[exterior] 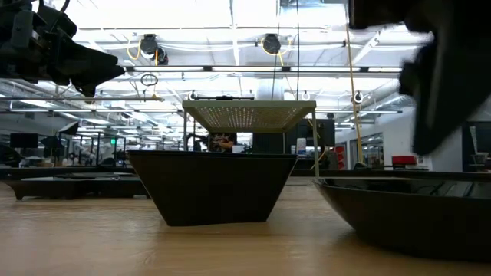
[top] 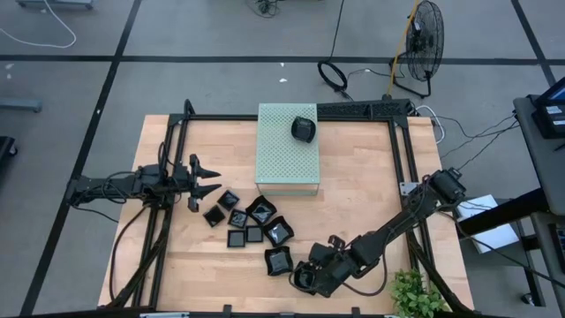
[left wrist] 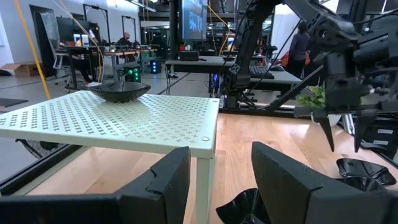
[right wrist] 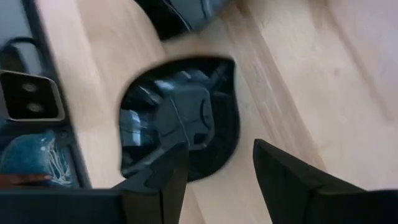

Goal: Pick & Place Mini shaped plates
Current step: Stack the black leaf-shaped plate on top of the other leaf-shaped plates on the shelf

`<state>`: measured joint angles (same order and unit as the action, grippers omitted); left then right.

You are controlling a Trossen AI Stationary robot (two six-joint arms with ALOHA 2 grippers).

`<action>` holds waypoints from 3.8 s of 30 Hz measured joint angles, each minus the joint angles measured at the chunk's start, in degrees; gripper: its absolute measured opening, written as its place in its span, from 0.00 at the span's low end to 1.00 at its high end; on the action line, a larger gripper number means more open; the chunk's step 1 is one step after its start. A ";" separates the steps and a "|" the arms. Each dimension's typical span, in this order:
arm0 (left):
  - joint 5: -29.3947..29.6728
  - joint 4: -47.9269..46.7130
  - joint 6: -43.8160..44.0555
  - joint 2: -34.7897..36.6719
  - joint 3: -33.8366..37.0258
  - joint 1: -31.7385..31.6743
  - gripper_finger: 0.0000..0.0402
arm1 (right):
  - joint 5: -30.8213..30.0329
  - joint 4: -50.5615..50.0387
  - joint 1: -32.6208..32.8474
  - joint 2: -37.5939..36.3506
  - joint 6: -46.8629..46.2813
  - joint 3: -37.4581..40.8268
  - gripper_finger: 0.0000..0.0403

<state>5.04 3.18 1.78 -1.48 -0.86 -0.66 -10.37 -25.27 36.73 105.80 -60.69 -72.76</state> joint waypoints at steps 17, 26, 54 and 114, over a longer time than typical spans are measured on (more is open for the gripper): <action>0.01 -0.02 0.00 -0.02 0.00 0.00 0.44 | 3.08 20.62 -0.21 0.02 -3.58 12.60 0.36; -0.01 -0.02 0.00 0.00 0.00 0.00 0.44 | 3.10 20.28 -0.95 0.02 -2.94 12.66 0.18; 0.01 -0.02 0.00 0.00 0.00 0.02 0.44 | -0.05 20.43 -4.42 -11.97 14.69 12.67 0.00; 0.00 -0.02 0.00 0.00 0.00 0.00 0.44 | -0.07 23.84 -63.39 -25.87 28.96 12.66 0.00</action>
<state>5.04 3.16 1.78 -1.48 -0.86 -0.66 -10.44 -1.43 -26.65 79.93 -31.73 -60.10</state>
